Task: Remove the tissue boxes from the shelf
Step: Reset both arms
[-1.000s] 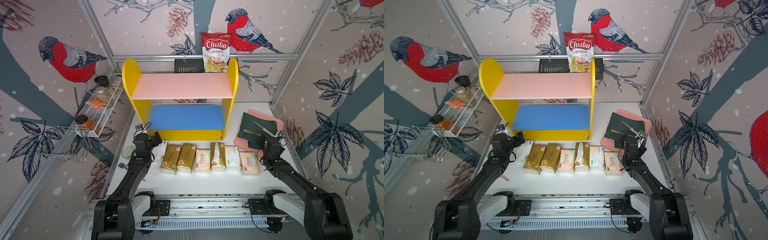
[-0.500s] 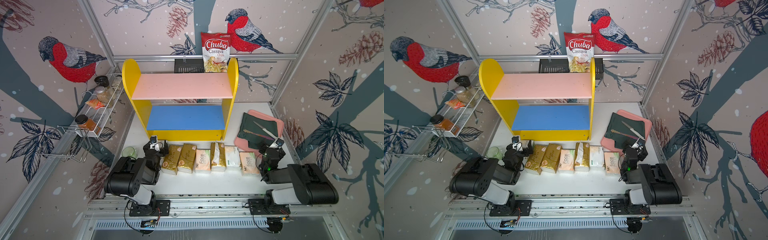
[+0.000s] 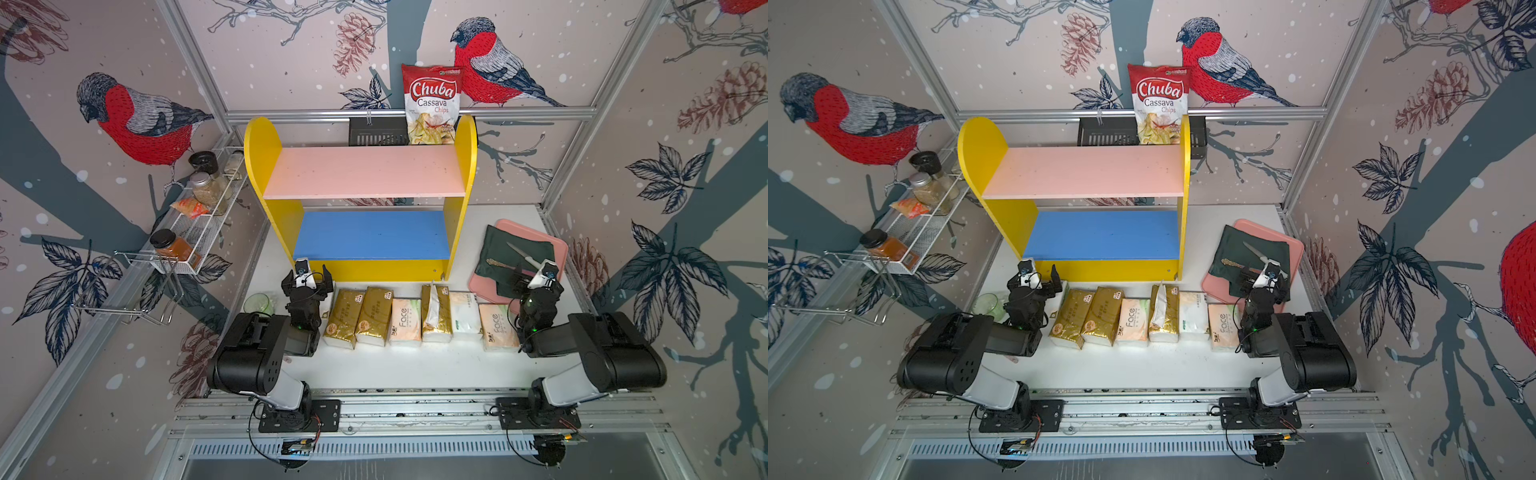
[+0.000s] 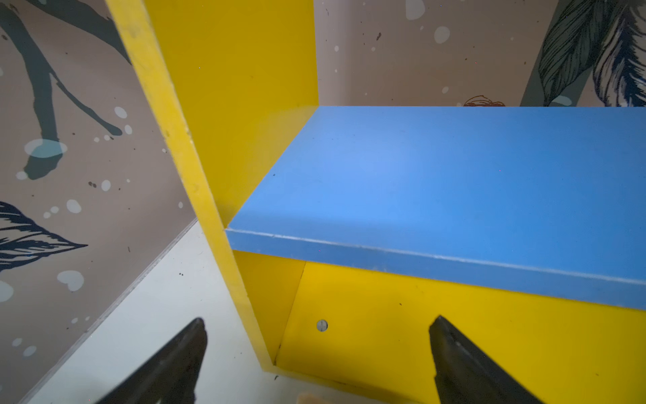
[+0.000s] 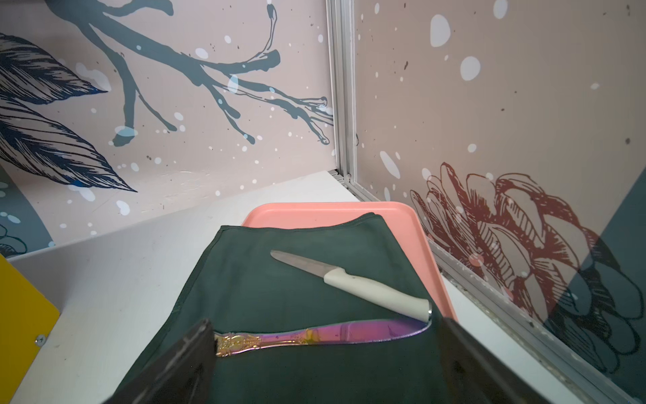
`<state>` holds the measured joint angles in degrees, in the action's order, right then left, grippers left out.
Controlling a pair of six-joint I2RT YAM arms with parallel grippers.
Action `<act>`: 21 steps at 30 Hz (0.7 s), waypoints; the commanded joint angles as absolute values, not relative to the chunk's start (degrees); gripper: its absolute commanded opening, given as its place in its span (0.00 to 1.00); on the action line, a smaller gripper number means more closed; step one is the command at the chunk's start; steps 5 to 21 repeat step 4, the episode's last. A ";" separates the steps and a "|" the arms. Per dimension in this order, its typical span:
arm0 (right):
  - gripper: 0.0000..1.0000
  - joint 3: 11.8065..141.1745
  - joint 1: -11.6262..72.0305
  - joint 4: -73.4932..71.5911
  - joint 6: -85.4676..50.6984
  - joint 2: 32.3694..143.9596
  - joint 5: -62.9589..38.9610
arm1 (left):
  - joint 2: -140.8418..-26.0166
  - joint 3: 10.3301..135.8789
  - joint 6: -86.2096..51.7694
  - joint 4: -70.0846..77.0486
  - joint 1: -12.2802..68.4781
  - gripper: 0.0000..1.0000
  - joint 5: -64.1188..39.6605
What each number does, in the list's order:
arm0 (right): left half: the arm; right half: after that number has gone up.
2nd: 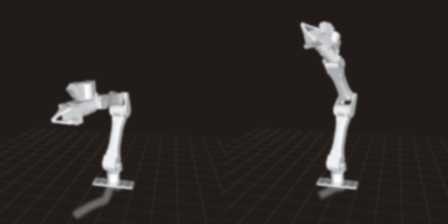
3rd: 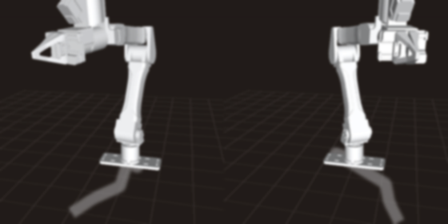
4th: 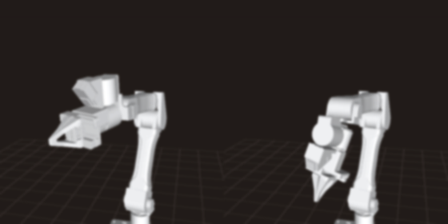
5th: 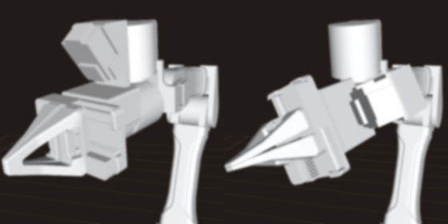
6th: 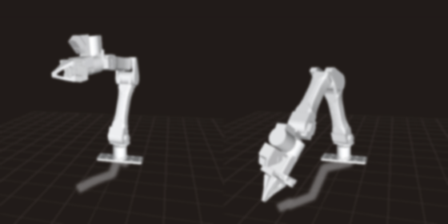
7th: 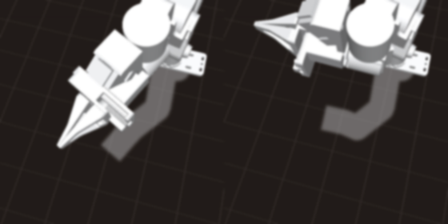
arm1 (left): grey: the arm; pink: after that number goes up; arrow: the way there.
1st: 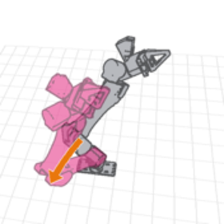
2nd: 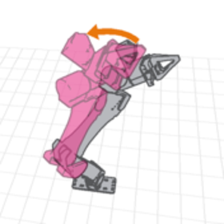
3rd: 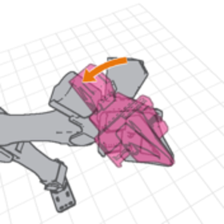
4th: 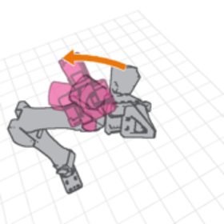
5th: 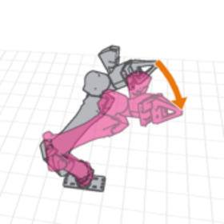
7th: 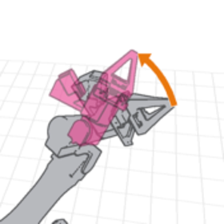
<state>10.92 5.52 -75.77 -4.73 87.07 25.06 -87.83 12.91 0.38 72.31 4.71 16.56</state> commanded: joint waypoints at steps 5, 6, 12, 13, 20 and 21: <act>1.00 11.60 4.22 -73.46 -5.68 86.63 21.54 | -87.62 13.16 -0.02 72.43 4.66 0.98 17.04; 1.00 11.60 4.22 -73.46 -5.68 86.63 21.54 | -87.62 13.16 -0.02 72.43 4.66 0.98 17.04; 1.00 11.60 4.22 -73.46 -5.68 86.63 21.54 | -87.62 13.16 -0.02 72.43 4.66 0.98 17.04; 1.00 11.60 4.22 -73.46 -5.68 86.63 21.54 | -87.62 13.16 -0.02 72.43 4.66 0.98 17.04; 1.00 11.60 4.22 -73.46 -5.68 86.63 21.54 | -87.62 13.16 -0.02 72.43 4.66 0.98 17.04; 1.00 11.60 4.22 -73.46 -5.68 86.63 21.54 | -87.62 13.16 -0.02 72.43 4.66 0.98 17.04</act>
